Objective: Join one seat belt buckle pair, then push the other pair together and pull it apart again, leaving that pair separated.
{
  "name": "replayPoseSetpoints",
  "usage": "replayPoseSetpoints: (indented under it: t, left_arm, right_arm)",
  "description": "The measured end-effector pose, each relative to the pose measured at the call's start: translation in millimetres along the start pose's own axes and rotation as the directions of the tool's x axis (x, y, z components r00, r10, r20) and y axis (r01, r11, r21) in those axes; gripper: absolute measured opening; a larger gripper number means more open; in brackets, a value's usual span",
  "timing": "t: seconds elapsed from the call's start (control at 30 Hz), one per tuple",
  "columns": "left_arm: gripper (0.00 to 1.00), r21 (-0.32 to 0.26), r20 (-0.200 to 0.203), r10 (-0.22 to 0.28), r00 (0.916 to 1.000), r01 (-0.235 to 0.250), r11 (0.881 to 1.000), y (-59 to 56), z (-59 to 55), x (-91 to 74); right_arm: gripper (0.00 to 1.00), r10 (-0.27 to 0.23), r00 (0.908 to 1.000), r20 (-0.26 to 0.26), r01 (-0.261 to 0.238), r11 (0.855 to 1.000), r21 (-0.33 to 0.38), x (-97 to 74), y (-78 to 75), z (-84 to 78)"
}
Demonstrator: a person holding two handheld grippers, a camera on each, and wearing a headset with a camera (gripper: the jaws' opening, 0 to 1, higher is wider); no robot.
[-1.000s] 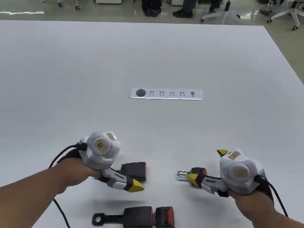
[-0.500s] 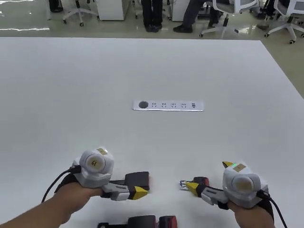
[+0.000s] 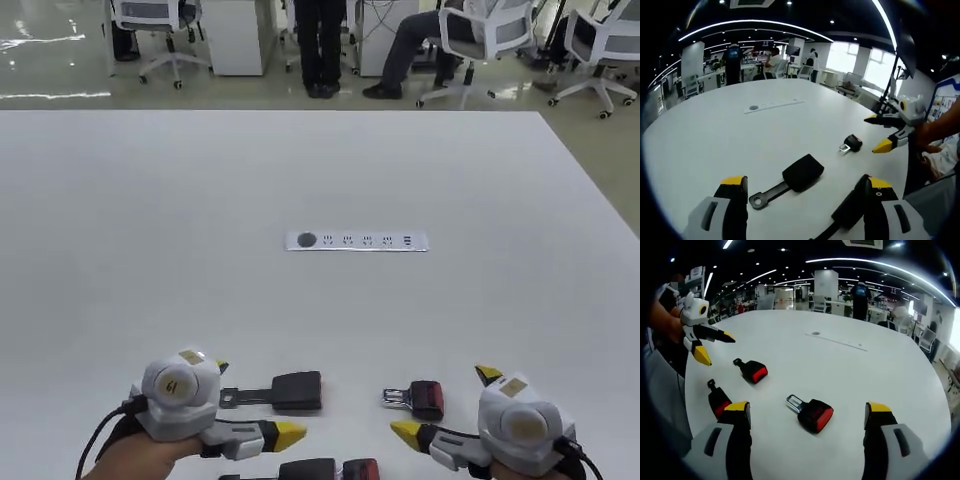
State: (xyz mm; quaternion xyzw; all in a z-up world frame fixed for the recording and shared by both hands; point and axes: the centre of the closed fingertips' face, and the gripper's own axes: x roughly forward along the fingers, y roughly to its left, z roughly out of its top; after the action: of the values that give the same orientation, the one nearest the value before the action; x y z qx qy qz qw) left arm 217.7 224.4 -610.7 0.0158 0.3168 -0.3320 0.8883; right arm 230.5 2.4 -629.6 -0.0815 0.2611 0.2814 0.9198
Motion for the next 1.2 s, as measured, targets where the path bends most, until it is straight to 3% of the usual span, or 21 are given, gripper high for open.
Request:
replayPoseSetpoints:
  t: [0.17, 0.33, 0.43, 0.57, 0.7, 1.03, 1.2]
  left_arm:
    - [1.0, 0.0, 0.023, 0.001, 0.9997, -0.001, 1.0, -10.7, -4.7, -16.5]
    - [1.0, 0.001, 0.05, 0.002, 0.9987, -0.002, 1.0, -11.8, -10.9, -31.4]
    - [1.0, 0.005, 0.057, 0.001, 0.9984, -0.002, 1.0, -17.4, -15.3, -38.7]
    - [1.0, 0.024, 0.072, 0.001, 0.9974, -0.003, 1.0, -15.3, -20.3, -47.9]
    - [1.0, 0.016, 0.083, 0.008, 0.9965, -0.009, 1.0, -26.0, -20.6, -52.6]
    - [1.0, -0.006, 0.114, 0.03, 0.993, -0.03, 1.0, -27.3, -22.6, -72.5]
    - [1.0, -0.017, 0.125, 0.044, 0.9912, -0.042, 0.999, -22.5, -26.1, -84.5]
  right_arm:
    - [0.95, 0.023, 0.9997, 0.011, -0.022, 0.999, -0.041, -12.2, 14.8, -2.0]
    - [0.97, 0.042, 0.9987, 0.027, -0.04, 0.998, -0.058, -26.2, 30.4, -3.0]
    - [0.98, 0.048, 0.9984, 0.03, -0.046, 0.997, -0.064, -33.2, 34.5, -2.0]
    - [0.98, 0.048, 0.9982, 0.035, -0.045, 0.996, -0.07, -42.3, 39.4, -0.4]
    - [0.99, 0.054, 0.998, 0.035, -0.051, 0.997, -0.063, -46.5, 41.1, -0.8]
    - [0.99, 0.048, 0.9966, 0.067, -0.045, 0.998, -0.042, -60.2, 51.2, 1.9]
    - [0.99, 0.046, 0.9959, 0.078, -0.043, 0.999, -0.033, -68.4, 55.7, -0.7]
